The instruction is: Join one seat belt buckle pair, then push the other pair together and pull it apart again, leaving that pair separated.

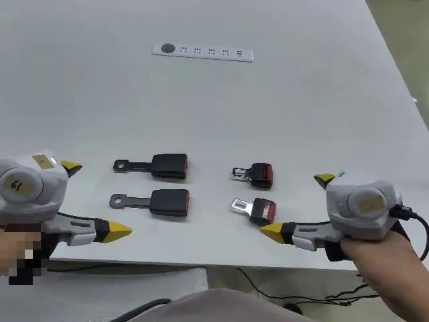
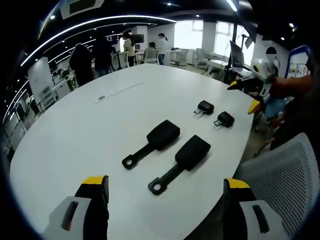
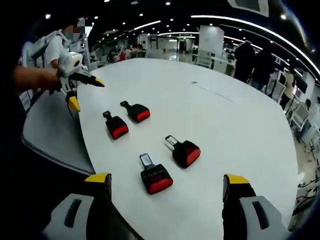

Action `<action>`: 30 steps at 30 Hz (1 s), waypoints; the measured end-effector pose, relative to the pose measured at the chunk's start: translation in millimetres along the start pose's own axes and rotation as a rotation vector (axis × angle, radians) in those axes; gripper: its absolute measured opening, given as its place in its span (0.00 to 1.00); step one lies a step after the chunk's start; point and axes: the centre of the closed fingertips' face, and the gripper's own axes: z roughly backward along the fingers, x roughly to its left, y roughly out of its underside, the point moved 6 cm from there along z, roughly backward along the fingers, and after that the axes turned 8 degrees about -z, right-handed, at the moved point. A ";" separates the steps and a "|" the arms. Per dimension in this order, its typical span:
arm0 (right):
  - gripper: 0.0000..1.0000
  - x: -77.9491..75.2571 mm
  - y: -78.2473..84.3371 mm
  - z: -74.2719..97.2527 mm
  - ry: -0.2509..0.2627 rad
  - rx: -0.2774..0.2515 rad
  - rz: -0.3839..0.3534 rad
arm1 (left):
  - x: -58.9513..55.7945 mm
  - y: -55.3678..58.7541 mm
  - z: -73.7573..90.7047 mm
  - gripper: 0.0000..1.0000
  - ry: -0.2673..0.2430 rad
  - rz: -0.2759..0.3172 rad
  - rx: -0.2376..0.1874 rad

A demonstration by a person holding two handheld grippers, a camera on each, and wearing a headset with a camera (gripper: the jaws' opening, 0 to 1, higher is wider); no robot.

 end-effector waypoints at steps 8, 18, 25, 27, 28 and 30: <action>0.97 0.6 -0.8 -0.7 -0.001 0.002 0.002 | 1.4 0.8 0.3 1.00 -0.006 0.007 0.003; 0.96 4.0 -2.1 -2.5 -0.008 0.006 0.003 | 0.7 -0.4 0.9 0.99 -0.003 0.006 0.005; 0.97 3.1 -2.6 -2.1 -0.004 0.006 0.002 | -0.6 -2.9 0.2 0.99 -0.003 0.005 -0.002; 0.97 3.2 -2.6 -2.3 -0.004 0.007 0.005 | -0.4 -3.5 0.3 0.99 -0.004 0.003 -0.004; 0.96 3.1 -2.6 -2.4 -0.004 0.007 0.006 | 0.1 -3.1 0.3 0.99 -0.004 0.003 -0.004; 0.96 3.2 -2.4 -2.8 -0.005 0.009 0.004 | 0.0 -3.2 0.4 0.99 -0.002 0.001 -0.003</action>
